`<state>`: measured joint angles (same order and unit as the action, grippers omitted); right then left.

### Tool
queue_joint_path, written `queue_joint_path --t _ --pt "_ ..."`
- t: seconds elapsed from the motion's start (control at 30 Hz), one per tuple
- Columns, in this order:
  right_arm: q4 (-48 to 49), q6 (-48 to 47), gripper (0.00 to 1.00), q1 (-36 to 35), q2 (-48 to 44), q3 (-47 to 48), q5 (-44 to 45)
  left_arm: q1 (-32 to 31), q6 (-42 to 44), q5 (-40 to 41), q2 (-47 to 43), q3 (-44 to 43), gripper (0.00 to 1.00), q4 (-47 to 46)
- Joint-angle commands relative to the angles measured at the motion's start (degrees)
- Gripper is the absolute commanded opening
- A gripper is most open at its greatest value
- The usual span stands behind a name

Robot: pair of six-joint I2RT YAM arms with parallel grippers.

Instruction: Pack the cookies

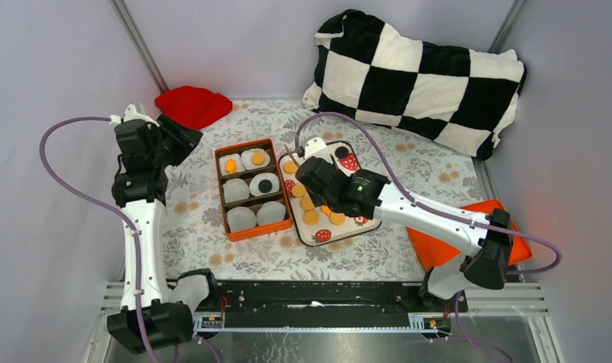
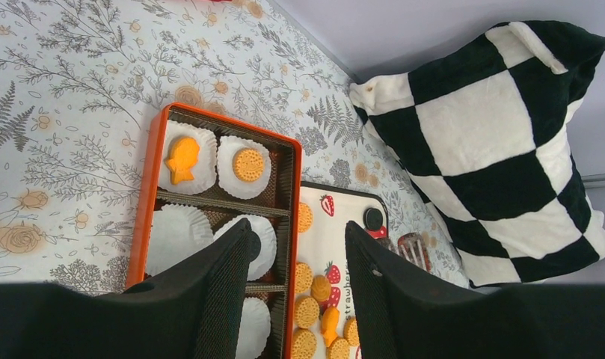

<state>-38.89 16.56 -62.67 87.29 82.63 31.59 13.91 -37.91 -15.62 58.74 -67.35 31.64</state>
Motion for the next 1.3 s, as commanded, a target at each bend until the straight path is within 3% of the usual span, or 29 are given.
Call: queue_joint_path --t 0.0,0.53,0.93,1.27 --pt "0.47 2.43 0.50 0.65 1.32 -4.94 1.69 -0.16 -0.61 -1.78 -0.56 0.28 0.54 -3.51" --pt "13.46 1.89 0.52 9.00 11.94 -8.34 -11.88 -0.15 0.12 -0.45 -0.70 0.44 0.54 -2.30" --pt "12.85 -0.57 0.57 11.26 17.26 -2.67 -18.93 -0.14 0.63 0.24 -0.21 0.60 0.54 -2.09" --pt "12.08 -1.86 0.58 11.35 22.05 3.83 -17.20 -0.14 0.31 -0.29 -0.03 1.92 0.54 -3.05"
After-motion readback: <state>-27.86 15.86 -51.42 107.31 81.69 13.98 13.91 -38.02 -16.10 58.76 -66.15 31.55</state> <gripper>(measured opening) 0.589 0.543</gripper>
